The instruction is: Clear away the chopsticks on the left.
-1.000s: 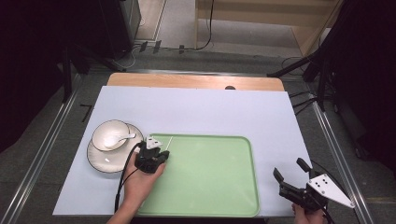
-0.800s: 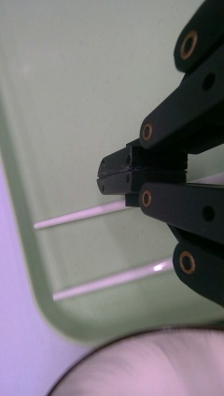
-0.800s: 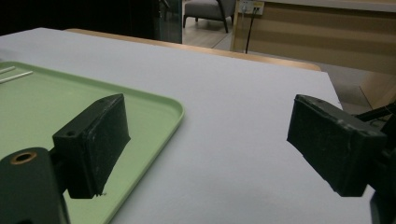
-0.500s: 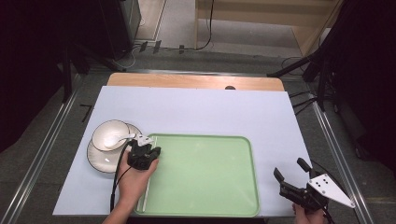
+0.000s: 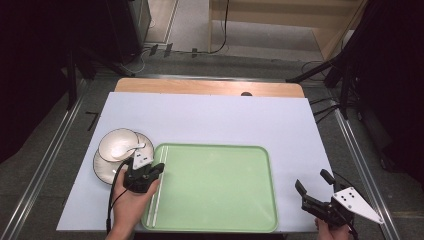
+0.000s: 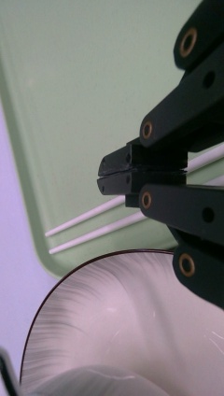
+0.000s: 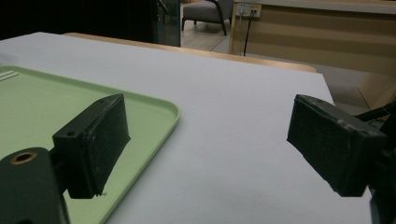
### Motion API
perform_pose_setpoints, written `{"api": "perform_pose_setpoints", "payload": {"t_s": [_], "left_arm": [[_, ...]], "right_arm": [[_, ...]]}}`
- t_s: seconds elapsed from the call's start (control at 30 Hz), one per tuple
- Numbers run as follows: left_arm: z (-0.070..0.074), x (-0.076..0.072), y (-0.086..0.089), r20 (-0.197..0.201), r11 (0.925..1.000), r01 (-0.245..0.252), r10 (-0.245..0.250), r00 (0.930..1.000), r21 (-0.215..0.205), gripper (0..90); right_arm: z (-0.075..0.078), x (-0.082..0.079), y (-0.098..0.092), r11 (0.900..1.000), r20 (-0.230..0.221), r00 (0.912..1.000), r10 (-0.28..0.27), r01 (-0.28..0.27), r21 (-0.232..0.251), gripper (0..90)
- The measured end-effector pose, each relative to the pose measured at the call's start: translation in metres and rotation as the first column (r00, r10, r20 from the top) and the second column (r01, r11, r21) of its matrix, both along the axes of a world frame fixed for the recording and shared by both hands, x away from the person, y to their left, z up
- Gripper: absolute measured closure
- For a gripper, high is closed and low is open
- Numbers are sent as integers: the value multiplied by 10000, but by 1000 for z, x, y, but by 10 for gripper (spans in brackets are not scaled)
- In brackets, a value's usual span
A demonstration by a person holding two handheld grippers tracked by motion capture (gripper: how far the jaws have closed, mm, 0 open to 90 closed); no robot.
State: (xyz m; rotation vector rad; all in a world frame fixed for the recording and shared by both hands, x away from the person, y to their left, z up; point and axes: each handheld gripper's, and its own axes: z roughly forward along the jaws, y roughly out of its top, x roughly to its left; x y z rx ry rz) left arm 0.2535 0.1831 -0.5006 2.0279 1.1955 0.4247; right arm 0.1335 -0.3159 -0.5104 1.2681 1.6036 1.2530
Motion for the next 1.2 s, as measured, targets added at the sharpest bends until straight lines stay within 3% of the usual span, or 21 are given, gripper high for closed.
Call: {"api": "perform_pose_setpoints", "payload": {"t_s": [0.07,0.13,0.3,0.33,0.43,0.47,0.5,0.57,0.83,0.97,1.0,1.13,1.2], "left_arm": [[4,-6,9,107,9988,235,-230,9997,-441,776],[6,-10,15,302,9973,404,-386,9988,-606,674],[13,-20,33,731,9826,1061,-959,9927,-1526,381],[13,-20,33,731,9826,1061,-959,9927,-1526,319],[18,-30,49,1238,9650,1662,-1431,9819,-2031,146],[18,-30,49,1238,9650,1662,-1431,9819,-2031,128],[18,-35,55,1528,9635,1775,-1483,9771,-2002,131],[18,-40,62,1736,9673,1723,-1403,9748,-1859,129],[22,-49,84,2279,9605,1816,-1324,9646,-2109,45],[20,-51,91,2316,9627,1786,-1300,9641,-2032,31],[19,-53,96,2360,9671,1607,-1123,9653,-1973,30],[19,-55,107,2347,9634,1483,-946,9675,-2232,29],[19,-57,112,2326,9655,1392,-866,9687,-2202,29]], "right_arm": [[0,0,0,10000,27,10000,-17,17,14,127],[0,0,-1,10000,6,10000,-42,42,6,128],[0,0,-1,10000,16,10000,-76,76,5,128],[0,0,-1,10000,16,10000,-76,76,5,128],[0,0,-1,10000,18,10000,-93,93,5,128],[0,0,-1,10000,18,10000,-93,93,5,128],[0,-1,-2,9999,38,9999,-107,107,2,127],[0,-1,-2,9999,40,9999,-129,129,-7,128],[0,-1,-2,9999,17,9999,-152,152,20,128],[0,-1,-3,9999,29,9999,-156,156,-1,127],[0,-1,-3,9999,34,9999,-156,156,-9,127],[0,-1,-4,9998,34,9998,-188,188,15,128],[0,-1,-4,9997,26,9998,-218,218,57,128]]}}
